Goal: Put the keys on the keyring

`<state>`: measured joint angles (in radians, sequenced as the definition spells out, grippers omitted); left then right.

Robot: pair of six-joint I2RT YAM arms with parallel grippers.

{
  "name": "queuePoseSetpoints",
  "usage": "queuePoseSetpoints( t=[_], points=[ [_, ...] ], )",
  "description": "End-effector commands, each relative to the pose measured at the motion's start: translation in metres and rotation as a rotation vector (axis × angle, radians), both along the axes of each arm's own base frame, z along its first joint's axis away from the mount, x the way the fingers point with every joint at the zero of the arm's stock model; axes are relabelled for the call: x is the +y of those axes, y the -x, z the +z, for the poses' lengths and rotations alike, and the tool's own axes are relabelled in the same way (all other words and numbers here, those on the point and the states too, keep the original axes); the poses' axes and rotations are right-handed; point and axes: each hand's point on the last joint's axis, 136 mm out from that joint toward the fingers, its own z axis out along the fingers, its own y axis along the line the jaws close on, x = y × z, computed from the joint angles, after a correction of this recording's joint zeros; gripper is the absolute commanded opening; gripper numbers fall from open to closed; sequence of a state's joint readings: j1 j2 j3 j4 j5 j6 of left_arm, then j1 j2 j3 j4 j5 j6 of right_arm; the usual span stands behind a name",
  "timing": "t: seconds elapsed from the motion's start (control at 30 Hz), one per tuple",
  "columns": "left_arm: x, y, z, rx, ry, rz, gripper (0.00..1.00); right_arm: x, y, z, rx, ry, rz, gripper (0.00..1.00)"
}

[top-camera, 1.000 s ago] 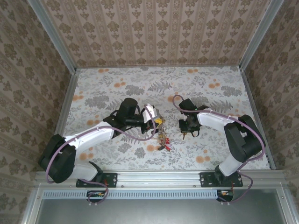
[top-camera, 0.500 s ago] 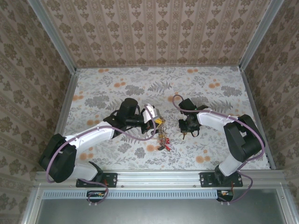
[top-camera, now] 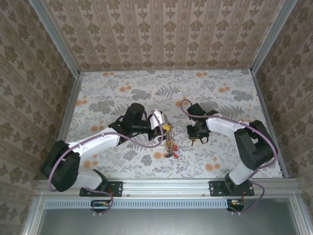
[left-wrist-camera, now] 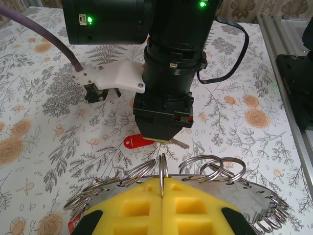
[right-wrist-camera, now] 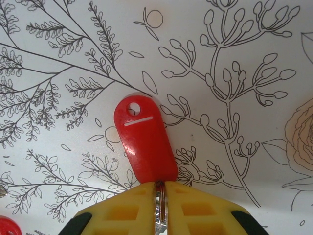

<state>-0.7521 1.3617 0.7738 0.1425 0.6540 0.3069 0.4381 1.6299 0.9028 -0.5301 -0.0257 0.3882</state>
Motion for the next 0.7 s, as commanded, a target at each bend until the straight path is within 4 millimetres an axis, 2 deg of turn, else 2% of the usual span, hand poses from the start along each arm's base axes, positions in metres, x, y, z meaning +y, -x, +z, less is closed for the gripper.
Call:
queuePoseSetpoints(
  t=[0.0, 0.17, 0.37, 0.67],
  points=[
    [-0.0084, -0.0024, 0.0219, -0.03, 0.055, -0.014, 0.0, -0.0005, -0.0063, 0.0109, -0.032, 0.003, 0.005, 0.15],
    [-0.0082, -0.0022, 0.0211, -0.028, 0.053, -0.014, 0.0, 0.0003, -0.0054, 0.0103, -0.028, -0.001, 0.009, 0.11],
    [-0.0082, -0.0028, 0.0206, -0.027, 0.052, -0.012, 0.0, -0.001, -0.0052, 0.0109, -0.03, 0.004, 0.007, 0.15],
    [-0.0098, -0.0025, 0.0198, -0.023, 0.05, -0.021, 0.0, -0.0013, -0.0044, 0.0113, -0.032, 0.002, 0.004, 0.11]
  ],
)
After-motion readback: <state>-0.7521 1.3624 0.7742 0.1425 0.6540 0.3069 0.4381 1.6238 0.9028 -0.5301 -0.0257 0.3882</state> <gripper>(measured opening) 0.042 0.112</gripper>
